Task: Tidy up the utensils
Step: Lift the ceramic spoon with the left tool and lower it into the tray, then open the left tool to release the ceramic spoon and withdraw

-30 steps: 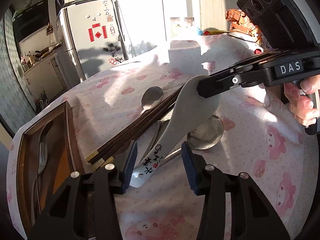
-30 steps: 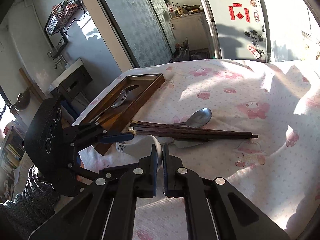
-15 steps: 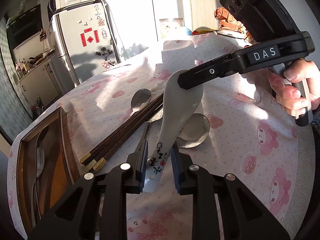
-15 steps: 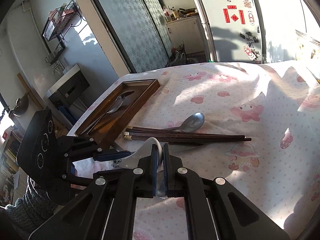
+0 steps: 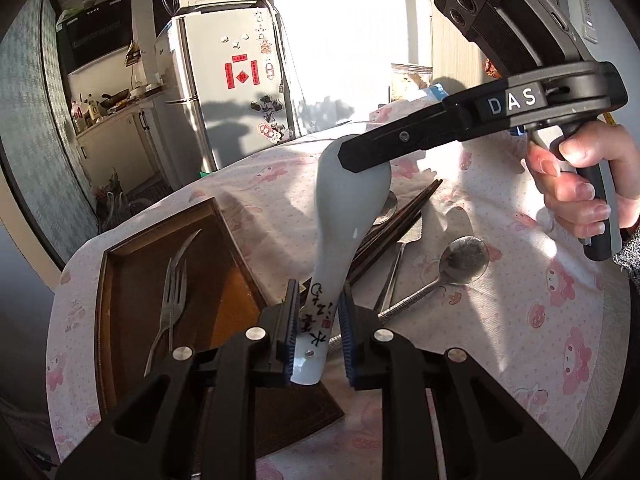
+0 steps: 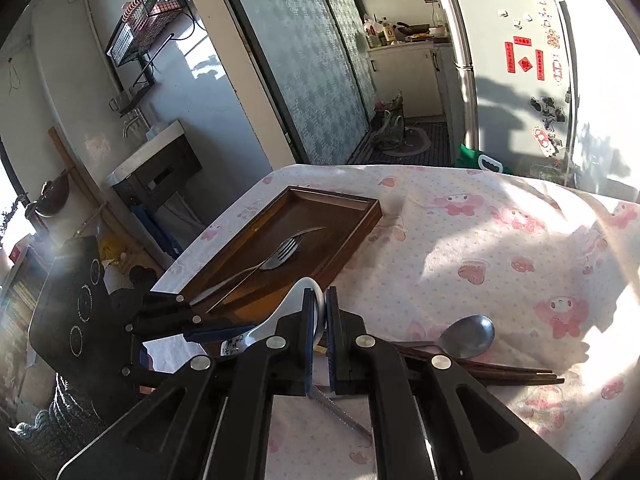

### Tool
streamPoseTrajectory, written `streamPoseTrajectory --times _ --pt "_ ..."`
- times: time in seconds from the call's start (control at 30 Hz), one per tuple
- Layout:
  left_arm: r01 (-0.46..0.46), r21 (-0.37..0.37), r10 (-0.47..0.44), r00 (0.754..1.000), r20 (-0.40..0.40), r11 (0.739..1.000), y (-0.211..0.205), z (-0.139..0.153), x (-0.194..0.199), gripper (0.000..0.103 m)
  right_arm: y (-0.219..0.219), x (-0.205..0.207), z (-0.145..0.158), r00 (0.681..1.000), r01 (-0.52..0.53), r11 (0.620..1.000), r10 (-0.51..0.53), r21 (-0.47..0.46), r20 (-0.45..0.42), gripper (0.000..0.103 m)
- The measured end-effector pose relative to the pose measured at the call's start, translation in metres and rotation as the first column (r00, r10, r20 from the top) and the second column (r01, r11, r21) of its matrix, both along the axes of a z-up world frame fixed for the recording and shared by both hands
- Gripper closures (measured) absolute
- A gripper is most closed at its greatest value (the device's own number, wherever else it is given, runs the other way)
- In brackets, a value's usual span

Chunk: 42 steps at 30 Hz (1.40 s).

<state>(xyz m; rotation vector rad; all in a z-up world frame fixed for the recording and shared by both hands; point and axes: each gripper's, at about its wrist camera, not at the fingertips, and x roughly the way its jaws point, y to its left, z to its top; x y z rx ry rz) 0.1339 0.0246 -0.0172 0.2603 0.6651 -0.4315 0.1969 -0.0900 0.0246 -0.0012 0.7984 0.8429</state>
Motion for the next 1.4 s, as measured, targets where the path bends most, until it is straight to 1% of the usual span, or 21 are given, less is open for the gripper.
streamPoseTrajectory --times 0.13,0.27,0.3,0.33,0.4,0.5,0.57,0.67,0.73,0.87,0.97,1.07,1.13,1.17,1.2,1.23,1.3,1.33,1.37,1.4 --pt "-0.091 0.001 0.091 0.996 -0.01 0.996 0.051 -0.004 0.004 0.08 0.055 0.017 -0.01 0.998 -0.061 0.998 0.061 -0.017 -0.024 0.097" --pt "-0.179 -0.014 0.178 0.983 -0.041 0.984 0.09 -0.014 0.013 0.079 0.095 0.033 -0.024 0.995 -0.089 0.996 0.088 -0.021 -0.05 0.097" --pt "-0.196 -0.022 0.195 0.979 -0.057 0.98 0.097 -0.017 0.015 0.079 0.101 0.036 -0.028 0.994 -0.091 0.996 0.089 -0.021 -0.061 0.097" --pt "-0.215 -0.014 0.213 0.975 -0.068 0.977 0.102 -0.018 0.018 0.079 0.107 0.04 -0.032 0.993 -0.092 0.996 0.09 -0.021 -0.072 0.097" --pt "-0.238 0.016 0.238 0.969 -0.063 0.971 0.105 -0.019 0.019 0.079 0.115 0.046 -0.039 0.992 -0.094 0.995 0.092 -0.023 -0.088 0.097" --pt "-0.27 0.032 0.271 0.959 -0.085 0.962 0.111 -0.024 0.022 0.079 0.125 0.05 -0.046 0.99 -0.099 0.995 0.096 -0.028 -0.102 0.097" --pt "-0.277 0.048 0.28 0.955 -0.098 0.96 0.112 -0.028 0.024 0.079 0.13 0.05 -0.05 0.989 -0.103 0.994 0.099 -0.038 -0.107 0.097" --pt "-0.282 0.068 0.288 0.953 -0.097 0.957 0.109 -0.03 0.025 0.079 0.132 0.05 -0.054 0.99 -0.096 0.994 0.089 -0.055 -0.113 0.097" --pt "-0.282 0.067 0.288 0.953 -0.098 0.957 0.109 -0.03 0.024 0.078 0.132 0.05 -0.055 0.989 -0.096 0.994 0.09 -0.051 -0.12 0.096" --pt "-0.283 0.055 0.286 0.955 -0.082 0.958 0.108 -0.025 0.021 0.074 0.132 0.05 -0.058 0.988 -0.092 0.994 0.084 -0.059 -0.127 0.095" --pt "-0.289 0.057 0.293 0.954 -0.068 0.956 0.108 -0.022 0.019 0.074 0.135 0.05 -0.061 0.986 -0.094 0.994 0.085 -0.055 -0.144 0.095" --pt "-0.29 0.058 0.293 0.954 -0.065 0.955 0.106 -0.022 0.02 0.074 0.139 0.047 -0.059 0.987 -0.101 0.992 0.091 -0.069 -0.131 0.094" --pt "-0.291 0.058 0.294 0.954 -0.058 0.955 0.106 -0.021 0.019 0.072 0.14 0.046 -0.057 0.988 -0.094 0.993 0.085 -0.065 -0.128 0.092" --pt "-0.299 0.065 0.302 0.952 -0.047 0.952 0.106 -0.02 0.019 0.07 0.14 0.046 -0.055 0.989 -0.091 0.994 0.082 -0.062 -0.126 0.088" --pt "-0.31 0.078 0.313 0.949 -0.031 0.948 0.106 -0.02 0.018 0.07 0.14 0.046 -0.053 0.989 -0.088 0.994 0.08 -0.059 -0.122 0.084" --pt "-0.315 0.083 0.318 0.948 -0.025 0.945 0.106 -0.02 0.018 0.07 0.14 0.046 -0.052 0.99 -0.086 0.995 0.079 -0.056 -0.119 0.082" --pt "-0.305 0.059 0.307 0.951 -0.033 0.951 0.107 -0.018 0.017 0.069 0.138 0.044 -0.047 0.991 -0.082 0.995 0.075 -0.055 -0.112 0.08" --pt "-0.298 0.046 0.299 0.954 -0.032 0.954 0.108 -0.017 0.017 0.066 0.136 0.043 -0.045 0.991 -0.079 0.995 0.072 -0.057 -0.108 0.08" --pt "-0.286 0.029 0.287 0.958 -0.025 0.958 0.107 -0.015 0.015 0.059 0.131 0.042 -0.041 0.992 -0.074 0.995 0.067 -0.06 -0.103 0.08" --pt "-0.268 0.006 0.268 0.963 -0.018 0.963 0.107 -0.012 0.013 0.048 0.125 0.04 -0.037 0.993 -0.068 0.996 0.061 -0.064 -0.097 0.078"
